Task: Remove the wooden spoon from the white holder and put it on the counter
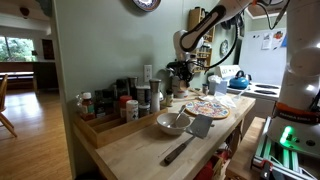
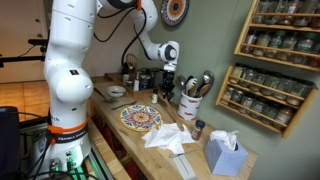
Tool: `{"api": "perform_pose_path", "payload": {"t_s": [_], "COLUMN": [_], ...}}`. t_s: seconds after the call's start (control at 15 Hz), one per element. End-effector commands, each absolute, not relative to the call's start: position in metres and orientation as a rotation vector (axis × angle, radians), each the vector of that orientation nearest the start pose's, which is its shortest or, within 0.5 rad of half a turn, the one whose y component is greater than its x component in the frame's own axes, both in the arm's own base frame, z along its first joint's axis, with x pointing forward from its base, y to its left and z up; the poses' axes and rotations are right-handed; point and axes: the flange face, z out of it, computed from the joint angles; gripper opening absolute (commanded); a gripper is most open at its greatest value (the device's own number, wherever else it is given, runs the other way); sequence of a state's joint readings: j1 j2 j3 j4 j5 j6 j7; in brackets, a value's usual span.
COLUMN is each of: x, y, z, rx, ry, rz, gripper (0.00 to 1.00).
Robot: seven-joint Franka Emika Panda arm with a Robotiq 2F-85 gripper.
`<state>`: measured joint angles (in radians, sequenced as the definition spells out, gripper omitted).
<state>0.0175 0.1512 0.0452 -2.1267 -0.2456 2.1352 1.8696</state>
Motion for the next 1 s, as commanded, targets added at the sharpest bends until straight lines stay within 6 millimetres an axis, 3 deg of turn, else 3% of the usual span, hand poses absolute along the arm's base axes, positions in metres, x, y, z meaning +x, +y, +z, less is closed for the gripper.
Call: {"api": "perform_pose_path", "payload": {"t_s": [0.0, 0.07, 0.4, 0.47, 0.93], "x": [0.542, 0.549, 0.547, 0.547, 0.557], "y": [0.028, 0.027, 0.03, 0.03, 0.021], "z": [0.317, 0.323, 0.319, 0.319, 0.294], "rx": [-2.299, -2.277, -2.287, -2.287, -2.201], "ry": [2.399, 2.443, 2.427, 2.427, 2.504], "rz": [-0.193, -0.147, -0.158, -0.158, -0.28], "gripper": [0.03, 0.12, 0.12, 0.03, 0.03]}}
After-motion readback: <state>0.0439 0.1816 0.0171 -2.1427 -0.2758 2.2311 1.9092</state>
